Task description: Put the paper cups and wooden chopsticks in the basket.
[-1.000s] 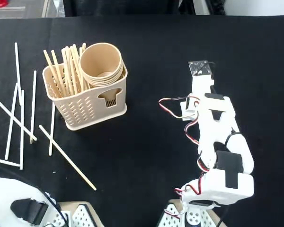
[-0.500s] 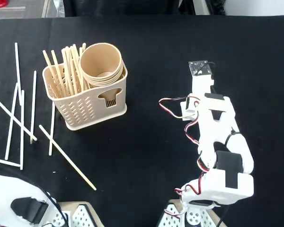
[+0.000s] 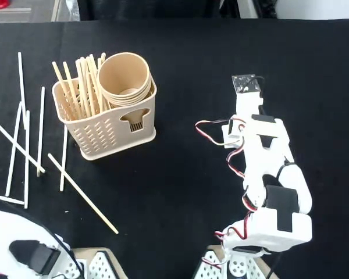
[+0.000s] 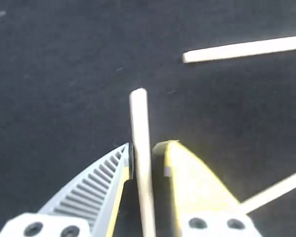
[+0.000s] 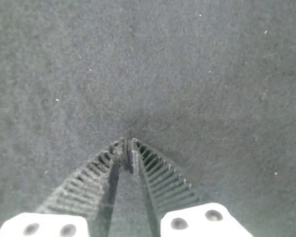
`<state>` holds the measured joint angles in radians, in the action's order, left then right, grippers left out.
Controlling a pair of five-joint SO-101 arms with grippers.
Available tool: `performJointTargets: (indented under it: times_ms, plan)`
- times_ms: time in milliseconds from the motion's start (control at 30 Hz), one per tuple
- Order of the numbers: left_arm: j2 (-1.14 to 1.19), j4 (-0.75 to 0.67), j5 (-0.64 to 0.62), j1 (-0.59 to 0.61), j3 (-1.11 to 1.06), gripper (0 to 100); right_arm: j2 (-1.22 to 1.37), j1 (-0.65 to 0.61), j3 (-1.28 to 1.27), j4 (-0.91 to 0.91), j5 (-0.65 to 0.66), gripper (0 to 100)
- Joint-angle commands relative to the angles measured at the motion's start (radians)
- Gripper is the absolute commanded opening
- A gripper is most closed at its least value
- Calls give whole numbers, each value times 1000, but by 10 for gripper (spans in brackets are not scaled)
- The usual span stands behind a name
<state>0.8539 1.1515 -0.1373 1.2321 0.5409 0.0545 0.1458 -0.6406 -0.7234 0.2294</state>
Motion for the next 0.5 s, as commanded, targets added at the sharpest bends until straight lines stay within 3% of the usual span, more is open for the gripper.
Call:
performJointTargets:
  times_ms: [0, 467]
  plan:
    - [25, 87, 2, 25, 130, 41, -13, 8, 5, 6, 9, 12]
    - [-107, 615, -3, -81, 802, 29, -13, 8, 5, 6, 9, 12]
